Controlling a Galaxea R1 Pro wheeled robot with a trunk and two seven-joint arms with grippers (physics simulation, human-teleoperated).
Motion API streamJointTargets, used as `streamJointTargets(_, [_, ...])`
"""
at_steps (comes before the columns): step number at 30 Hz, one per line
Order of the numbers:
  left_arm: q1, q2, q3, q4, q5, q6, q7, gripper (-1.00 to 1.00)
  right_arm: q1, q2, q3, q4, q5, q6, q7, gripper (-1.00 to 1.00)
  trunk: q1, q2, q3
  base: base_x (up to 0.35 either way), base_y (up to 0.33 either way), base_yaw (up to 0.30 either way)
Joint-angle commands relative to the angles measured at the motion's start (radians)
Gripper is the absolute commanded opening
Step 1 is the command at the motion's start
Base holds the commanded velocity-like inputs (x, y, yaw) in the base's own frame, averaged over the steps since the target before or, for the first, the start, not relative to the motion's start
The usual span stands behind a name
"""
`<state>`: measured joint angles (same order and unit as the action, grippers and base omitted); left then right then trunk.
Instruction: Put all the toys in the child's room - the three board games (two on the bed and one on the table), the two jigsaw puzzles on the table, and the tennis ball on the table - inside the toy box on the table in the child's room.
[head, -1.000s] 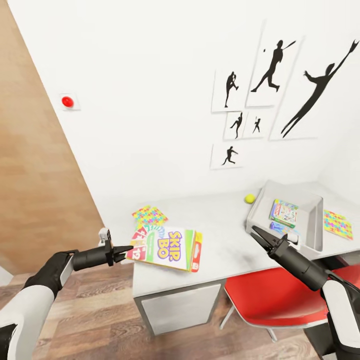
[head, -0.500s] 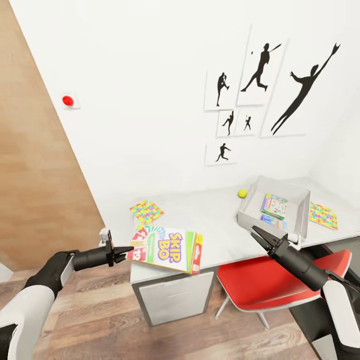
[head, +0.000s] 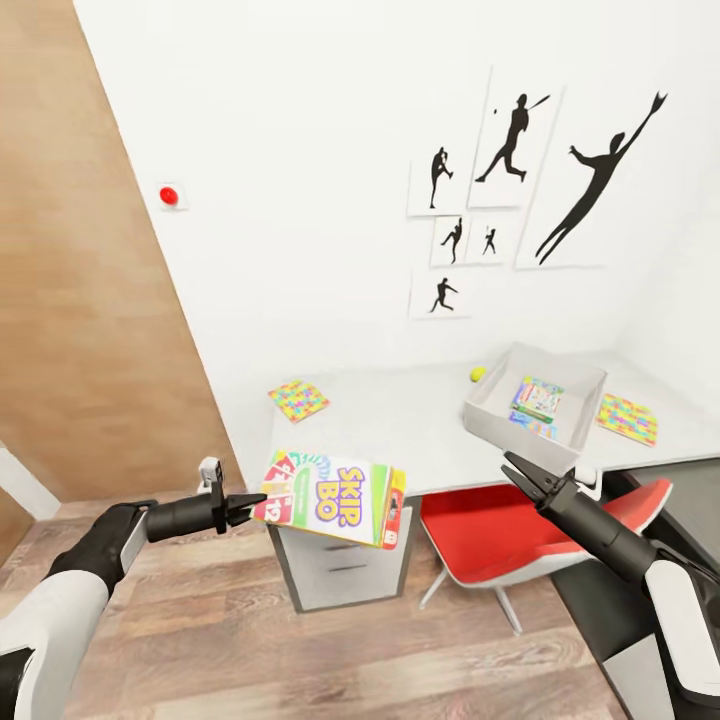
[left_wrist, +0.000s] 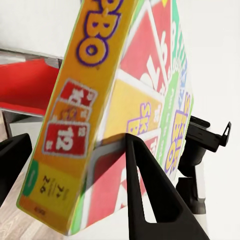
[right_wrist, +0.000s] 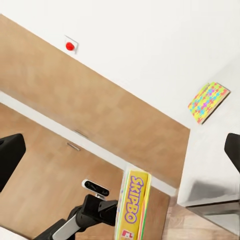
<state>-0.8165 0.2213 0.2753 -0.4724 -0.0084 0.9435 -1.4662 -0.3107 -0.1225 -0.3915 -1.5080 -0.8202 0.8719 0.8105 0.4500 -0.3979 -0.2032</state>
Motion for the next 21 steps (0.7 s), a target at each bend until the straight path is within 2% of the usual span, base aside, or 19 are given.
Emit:
streamJointTargets(1, [-0.001, 0.000, 0.002, 0.000, 0.000, 0.009, -0.002, -1.00, -0.001, 0.000, -0.001, 0.000, -0.001, 0.005, 0.002, 1.00, 0.000, -0.002, -0.001, -0.300, -0.215, 0.241])
streamJointTargets(7, [-0.001, 0.000, 0.003, 0.000, 0.001, 0.009, -0.002, -1.00, -0.001, 0.000, -0.001, 0.000, 0.000, 0.004, 0.004, 1.00, 0.000, -0.002, 0.006, -0.221, -0.182, 0.176])
streamJointTargets(21, [-0.001, 0.000, 0.008, 0.000, 0.011, -0.002, -0.011, -1.00, 0.017, 0.000, -0.013, 0.000, -0.001, 0.002, 0.009, 1.00, 0.000, -0.002, 0.029, -0.018, -0.017, 0.018])
